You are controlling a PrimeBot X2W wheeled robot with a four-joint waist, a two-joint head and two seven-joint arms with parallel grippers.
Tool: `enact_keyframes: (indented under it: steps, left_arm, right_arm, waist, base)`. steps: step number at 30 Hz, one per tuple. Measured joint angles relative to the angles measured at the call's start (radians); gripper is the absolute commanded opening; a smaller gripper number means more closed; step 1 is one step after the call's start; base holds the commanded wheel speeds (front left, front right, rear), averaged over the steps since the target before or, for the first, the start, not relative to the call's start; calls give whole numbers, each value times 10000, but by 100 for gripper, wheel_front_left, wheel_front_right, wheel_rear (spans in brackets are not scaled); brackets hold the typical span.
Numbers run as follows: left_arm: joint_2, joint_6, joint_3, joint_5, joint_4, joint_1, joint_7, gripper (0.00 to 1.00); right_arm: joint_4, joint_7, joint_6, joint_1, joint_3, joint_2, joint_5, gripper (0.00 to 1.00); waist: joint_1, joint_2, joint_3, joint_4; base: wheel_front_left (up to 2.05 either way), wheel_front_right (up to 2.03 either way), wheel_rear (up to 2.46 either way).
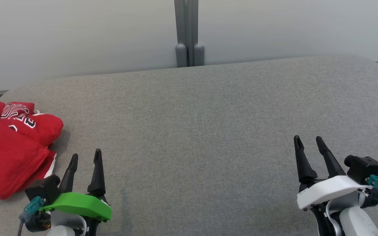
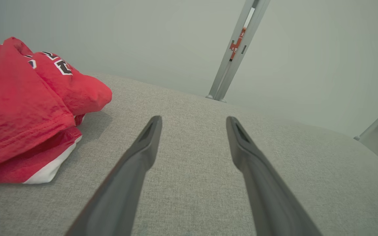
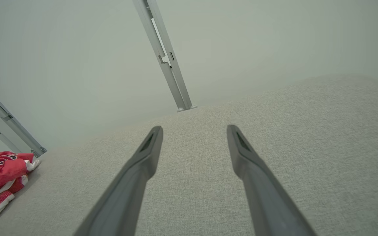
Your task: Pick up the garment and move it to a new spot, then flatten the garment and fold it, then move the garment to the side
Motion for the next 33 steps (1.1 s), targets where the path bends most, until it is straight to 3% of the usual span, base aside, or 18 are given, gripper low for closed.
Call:
enact_keyframes:
  steps: [33]
  left_arm:
    - [-4,2,-165,2276,660,-216,-631,100]
  right_arm:
    - [59,-692,2,85,63,157,-2163,100]
  waist:
    - [0,0,-30,42]
  base:
    - [0,0,0]
